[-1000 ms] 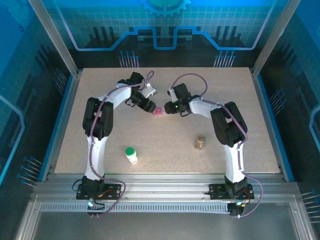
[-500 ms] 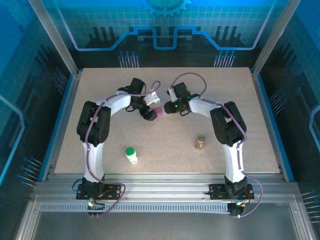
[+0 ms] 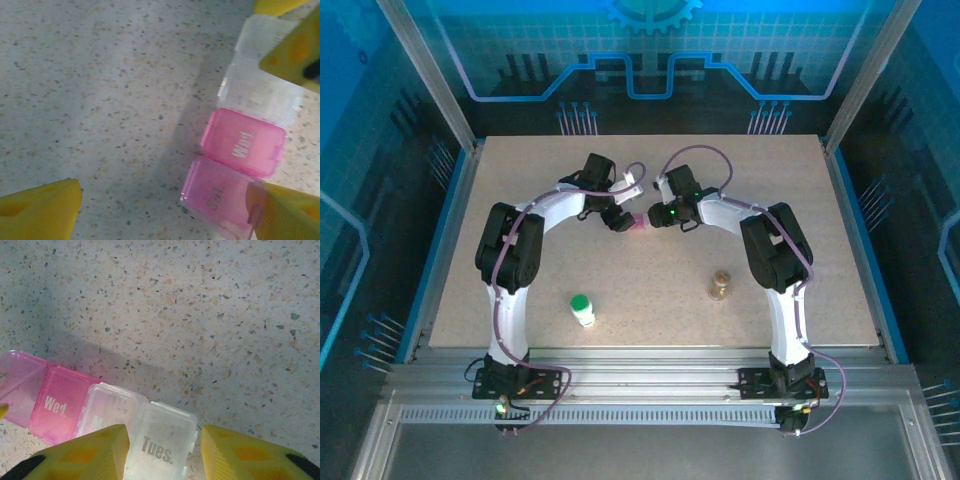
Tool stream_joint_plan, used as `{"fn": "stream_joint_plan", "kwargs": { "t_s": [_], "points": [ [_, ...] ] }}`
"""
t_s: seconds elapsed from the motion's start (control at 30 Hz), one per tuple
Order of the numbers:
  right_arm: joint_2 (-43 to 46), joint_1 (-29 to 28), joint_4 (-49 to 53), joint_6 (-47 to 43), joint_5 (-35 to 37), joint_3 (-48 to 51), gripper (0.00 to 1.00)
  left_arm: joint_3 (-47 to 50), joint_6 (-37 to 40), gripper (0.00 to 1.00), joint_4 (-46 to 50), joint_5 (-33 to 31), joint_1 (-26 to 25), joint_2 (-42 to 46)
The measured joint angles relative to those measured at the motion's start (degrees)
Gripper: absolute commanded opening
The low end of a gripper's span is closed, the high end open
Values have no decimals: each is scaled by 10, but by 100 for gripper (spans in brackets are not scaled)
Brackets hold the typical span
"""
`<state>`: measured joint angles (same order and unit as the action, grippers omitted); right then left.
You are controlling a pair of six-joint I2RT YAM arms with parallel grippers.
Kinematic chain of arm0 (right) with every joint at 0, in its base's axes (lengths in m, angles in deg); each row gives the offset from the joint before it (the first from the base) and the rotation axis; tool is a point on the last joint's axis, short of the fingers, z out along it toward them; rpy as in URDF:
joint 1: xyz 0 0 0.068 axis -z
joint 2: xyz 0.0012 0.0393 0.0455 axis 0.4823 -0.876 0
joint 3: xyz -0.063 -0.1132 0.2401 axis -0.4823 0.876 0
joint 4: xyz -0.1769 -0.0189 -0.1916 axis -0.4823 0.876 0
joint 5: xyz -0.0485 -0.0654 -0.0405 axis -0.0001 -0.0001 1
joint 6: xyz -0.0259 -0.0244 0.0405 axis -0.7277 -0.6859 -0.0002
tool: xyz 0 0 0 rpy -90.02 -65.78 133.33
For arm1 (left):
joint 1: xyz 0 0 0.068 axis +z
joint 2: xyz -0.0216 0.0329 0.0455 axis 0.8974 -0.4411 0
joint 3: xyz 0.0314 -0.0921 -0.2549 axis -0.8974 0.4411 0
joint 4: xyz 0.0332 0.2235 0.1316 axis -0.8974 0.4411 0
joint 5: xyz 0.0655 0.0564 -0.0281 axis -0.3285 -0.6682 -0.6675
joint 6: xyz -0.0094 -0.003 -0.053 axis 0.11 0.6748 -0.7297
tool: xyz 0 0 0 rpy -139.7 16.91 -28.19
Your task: Sort the pills into containers
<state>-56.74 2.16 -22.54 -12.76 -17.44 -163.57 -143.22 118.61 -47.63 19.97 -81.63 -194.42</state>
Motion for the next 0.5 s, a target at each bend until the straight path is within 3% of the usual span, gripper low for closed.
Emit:
{"fn": "stream_joint_plan", "kwargs": {
  "t_s": [0.5],
  "points": [
    [-5, -3, 18, -17, 9, -14, 44, -89, -4, 87, 26, -46, 0, -53]
  ]
}}
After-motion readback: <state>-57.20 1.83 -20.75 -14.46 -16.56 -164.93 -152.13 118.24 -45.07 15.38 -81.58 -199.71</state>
